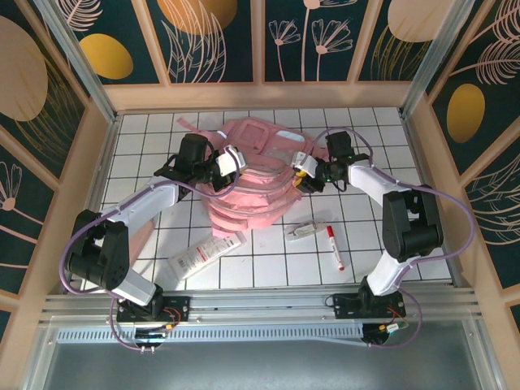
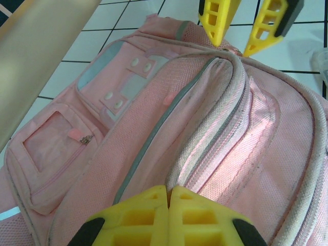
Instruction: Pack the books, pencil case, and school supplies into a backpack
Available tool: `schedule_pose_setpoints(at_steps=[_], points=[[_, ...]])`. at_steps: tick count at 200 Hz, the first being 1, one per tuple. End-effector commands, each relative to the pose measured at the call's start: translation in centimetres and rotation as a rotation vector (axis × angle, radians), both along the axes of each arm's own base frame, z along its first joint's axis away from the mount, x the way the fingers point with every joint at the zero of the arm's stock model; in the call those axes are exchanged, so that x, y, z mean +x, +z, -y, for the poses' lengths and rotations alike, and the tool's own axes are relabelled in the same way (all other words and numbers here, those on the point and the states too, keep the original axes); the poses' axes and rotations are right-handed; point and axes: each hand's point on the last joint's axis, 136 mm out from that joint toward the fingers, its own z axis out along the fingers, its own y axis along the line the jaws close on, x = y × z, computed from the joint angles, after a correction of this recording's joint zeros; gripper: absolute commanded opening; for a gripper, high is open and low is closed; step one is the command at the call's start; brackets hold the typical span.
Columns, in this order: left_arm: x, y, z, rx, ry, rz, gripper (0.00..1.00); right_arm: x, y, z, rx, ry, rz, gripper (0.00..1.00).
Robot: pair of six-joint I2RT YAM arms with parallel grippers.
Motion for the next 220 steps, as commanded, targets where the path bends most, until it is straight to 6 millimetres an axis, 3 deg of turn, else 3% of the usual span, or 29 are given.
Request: schedule_pose_setpoints(at_steps=[1, 31, 104, 129, 175, 220], points=[[0.6, 3.6, 1.1, -0.089, -0.030, 0.069, 0.00, 0.3, -1.1, -0.5, -0.037, 0.002, 0.024, 0.35], [0.8, 3.8, 1.1, -0.103, -0.015, 0.069, 0.00, 0.0, -1.3, -0.9, -0.040, -0.002, 0.055, 0.25], [1.8, 4.1, 0.6, -0.105, 0.055, 0.073, 0.00, 0.3, 0.3, 0.5, -0.085, -0.082, 0.179, 0.00], [2.3, 4.2, 0.3, -0.107, 0.094, 0.066, 0.00, -0.4, 0.7, 0.3, -0.068, -0.077, 0.154, 0.00], [2.0, 4.4, 0.6, -0.144, 0.086, 0.052, 0.00, -2.5, 1.6, -1.6, 0.017, -0.102, -0.140, 0.00], [1.9, 4.1, 1.0, -0.191, 0.088, 0.009, 0.00, -5.4, 4.4, -6.5, 0.185, -0.142, -0.426, 0.00]])
